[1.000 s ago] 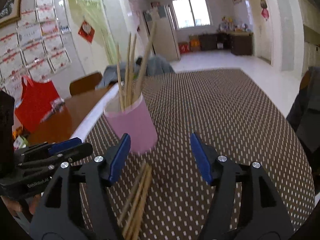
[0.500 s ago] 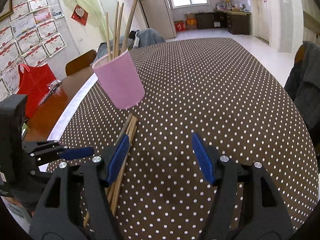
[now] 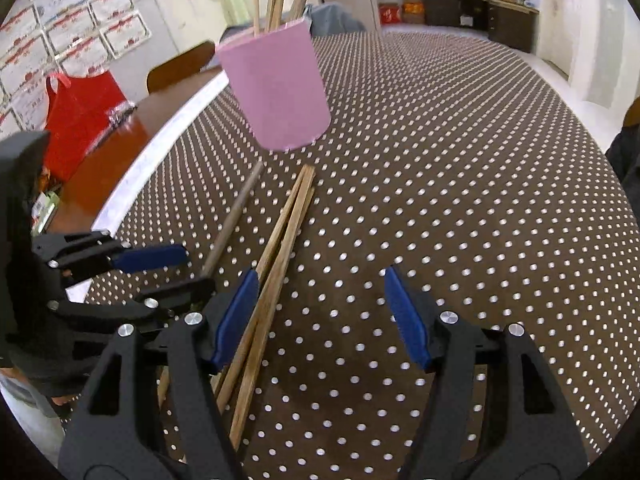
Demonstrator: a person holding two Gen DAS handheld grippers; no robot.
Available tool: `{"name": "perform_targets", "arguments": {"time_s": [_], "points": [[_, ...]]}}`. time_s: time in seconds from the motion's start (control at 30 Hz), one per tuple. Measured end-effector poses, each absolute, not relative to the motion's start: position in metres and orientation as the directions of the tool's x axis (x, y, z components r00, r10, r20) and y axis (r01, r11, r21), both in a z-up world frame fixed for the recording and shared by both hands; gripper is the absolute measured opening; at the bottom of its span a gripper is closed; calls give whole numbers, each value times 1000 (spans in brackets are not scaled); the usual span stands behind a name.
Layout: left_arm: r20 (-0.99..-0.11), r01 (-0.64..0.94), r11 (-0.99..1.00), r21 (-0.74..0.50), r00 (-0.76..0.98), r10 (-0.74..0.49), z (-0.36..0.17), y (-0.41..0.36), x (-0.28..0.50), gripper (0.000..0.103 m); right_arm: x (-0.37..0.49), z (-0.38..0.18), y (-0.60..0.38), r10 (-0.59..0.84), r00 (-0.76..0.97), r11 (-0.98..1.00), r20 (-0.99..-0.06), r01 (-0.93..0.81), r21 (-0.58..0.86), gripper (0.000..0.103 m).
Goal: Organize utensils
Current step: 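Move both open grippers down to the remaining loose sticks, then close the left gripper on a stick while the right gripper grasps another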
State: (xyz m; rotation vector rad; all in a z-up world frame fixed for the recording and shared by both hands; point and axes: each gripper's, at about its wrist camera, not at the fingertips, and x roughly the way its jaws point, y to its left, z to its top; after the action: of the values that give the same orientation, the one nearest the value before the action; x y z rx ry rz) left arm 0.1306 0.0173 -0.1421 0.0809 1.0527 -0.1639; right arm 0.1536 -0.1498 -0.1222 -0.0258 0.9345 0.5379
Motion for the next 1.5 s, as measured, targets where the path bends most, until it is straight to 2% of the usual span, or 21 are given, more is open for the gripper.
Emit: {"name": "perform_targets", "arguments": {"time_s": [0.3, 0.5, 0.6, 0.7, 0.77, 0.87, 0.9, 1.0, 1.23, 1.5], "points": [[-879, 158, 987, -5, 471, -80, -140, 15, 144, 40, 156, -123, -148, 336, 470, 887, -816, -449, 107, 65], [-904, 150, 989, 10, 423, -55, -138, 7, 160, 40, 167, -120, -138, 310, 387, 865, -868, -493, 89, 65], [-916, 144, 990, 9, 398, -50, -137, 6, 165, 40, 170, -114, -123, 256, 367, 850, -894, -526, 28, 65], [-913, 140, 990, 1, 403, -56, -137, 7, 166, 38, 173, -120, -103, 221, 316, 822, -923, -569, 2, 65], [-909, 133, 991, 2, 413, -54, -137, 9, 165, 33, 176, -120, -99, 218, 317, 818, -923, -576, -4, 64], [-901, 125, 992, -3, 430, -57, -137, 16, 165, 17, 183, -115, -102, 214, 300, 822, -930, -570, 5, 40], [-901, 119, 993, -13, 429, -64, -137, 18, 165, 11, 188, -113, -103, 211, 296, 826, -932, -564, 8, 29], [-901, 116, 993, -21, 429, -69, -137, 19, 166, 10, 202, -113, -115, 244, 246, 837, -938, -542, 75, 18], [-863, 132, 989, -71, 489, -127, -126, 14, 161, 6, 222, -114, -147, 383, 183, 842, -905, -472, 261, 6], [-758, 127, 983, -131, 627, -182, -89, 15, 151, 6, 206, -102, -175, 486, 239, 810, -840, -483, 331, 6]]}}
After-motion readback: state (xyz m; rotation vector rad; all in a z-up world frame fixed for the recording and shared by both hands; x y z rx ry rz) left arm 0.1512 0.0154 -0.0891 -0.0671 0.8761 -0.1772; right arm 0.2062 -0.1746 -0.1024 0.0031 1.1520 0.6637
